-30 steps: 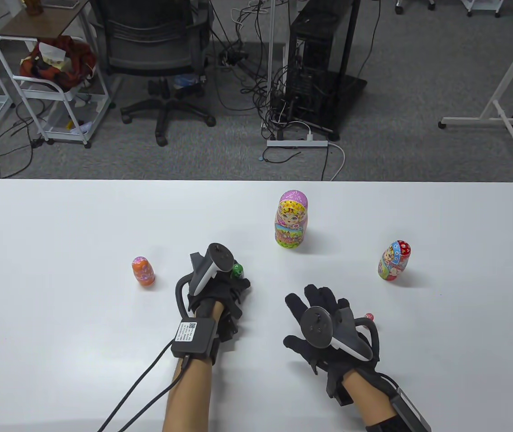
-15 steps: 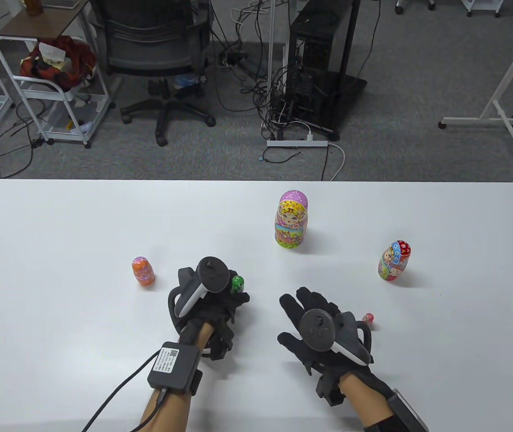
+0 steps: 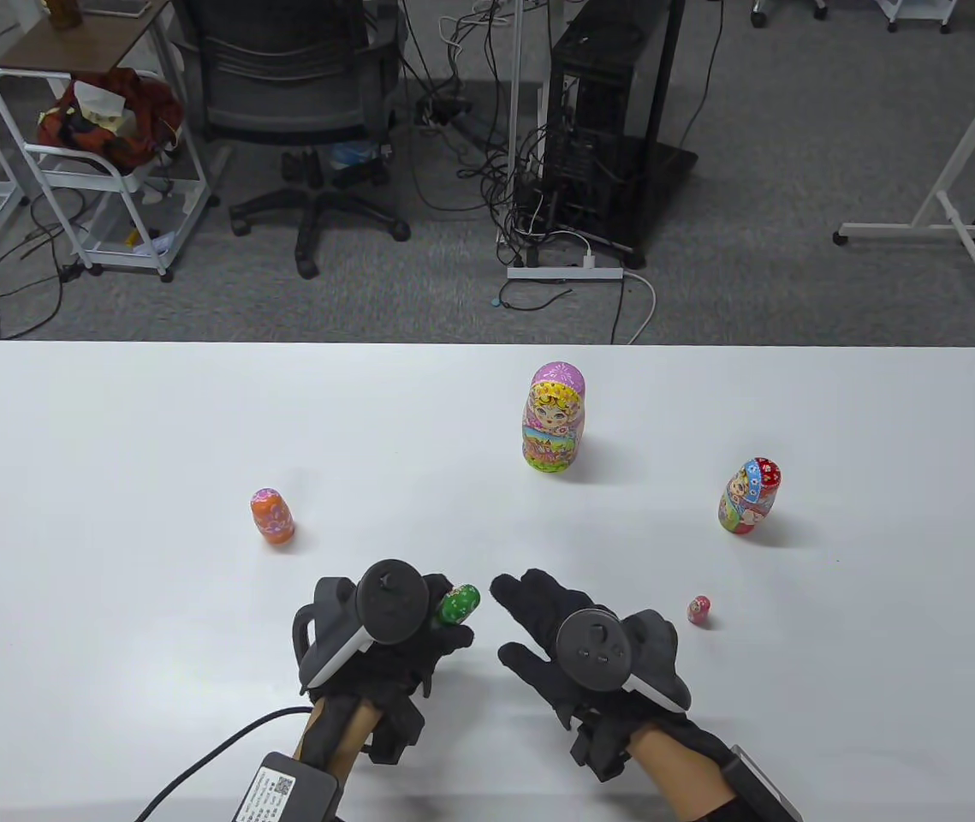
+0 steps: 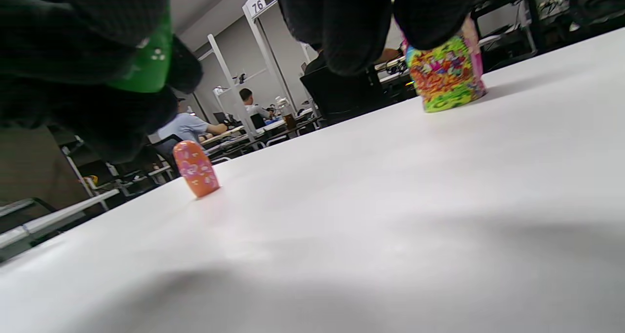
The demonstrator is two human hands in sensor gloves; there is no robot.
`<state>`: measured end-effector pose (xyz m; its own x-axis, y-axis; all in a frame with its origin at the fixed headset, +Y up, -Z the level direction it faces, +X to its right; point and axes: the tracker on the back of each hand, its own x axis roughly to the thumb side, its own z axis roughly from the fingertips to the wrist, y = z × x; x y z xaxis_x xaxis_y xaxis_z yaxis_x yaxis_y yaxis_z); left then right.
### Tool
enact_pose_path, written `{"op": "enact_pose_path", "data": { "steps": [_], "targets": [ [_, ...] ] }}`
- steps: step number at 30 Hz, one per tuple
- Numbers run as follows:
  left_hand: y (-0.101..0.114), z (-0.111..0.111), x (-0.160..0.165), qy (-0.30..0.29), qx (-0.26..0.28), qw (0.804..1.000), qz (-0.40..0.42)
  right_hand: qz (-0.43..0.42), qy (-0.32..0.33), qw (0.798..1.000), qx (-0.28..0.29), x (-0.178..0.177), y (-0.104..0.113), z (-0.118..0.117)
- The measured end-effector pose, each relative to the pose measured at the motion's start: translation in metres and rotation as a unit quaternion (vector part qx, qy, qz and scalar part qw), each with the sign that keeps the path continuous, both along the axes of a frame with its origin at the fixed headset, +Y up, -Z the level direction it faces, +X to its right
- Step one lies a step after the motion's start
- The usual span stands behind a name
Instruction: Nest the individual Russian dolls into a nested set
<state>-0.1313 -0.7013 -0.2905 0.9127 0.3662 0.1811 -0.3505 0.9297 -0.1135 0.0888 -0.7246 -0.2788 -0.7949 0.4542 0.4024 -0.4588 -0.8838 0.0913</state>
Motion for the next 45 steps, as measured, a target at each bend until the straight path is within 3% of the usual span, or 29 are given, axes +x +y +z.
{"op": "enact_pose_path", "data": {
  "steps": [2,6,12,20,45],
  "targets": [
    [-0.007,0.006,0.007,-0.011,0.039,0.999,-0.012,-0.026,0.019,0.999,-0.013,-0.002,0.000,0.001],
    [-0.011,0.013,0.015,-0.054,0.064,0.995,-0.050,-0.054,0.035,0.998,-0.023,-0.007,-0.001,0.003],
    [-0.013,0.013,0.016,-0.065,0.052,0.996,-0.031,-0.065,0.055,0.996,-0.033,-0.011,-0.004,0.006],
    [-0.013,0.015,0.013,-0.058,0.050,0.997,-0.018,-0.083,0.030,0.996,-0.011,-0.009,-0.003,0.007],
    [-0.014,0.020,0.019,-0.071,0.120,0.990,-0.035,-0.104,-0.012,0.994,0.031,-0.007,0.003,0.009]
  ]
}}
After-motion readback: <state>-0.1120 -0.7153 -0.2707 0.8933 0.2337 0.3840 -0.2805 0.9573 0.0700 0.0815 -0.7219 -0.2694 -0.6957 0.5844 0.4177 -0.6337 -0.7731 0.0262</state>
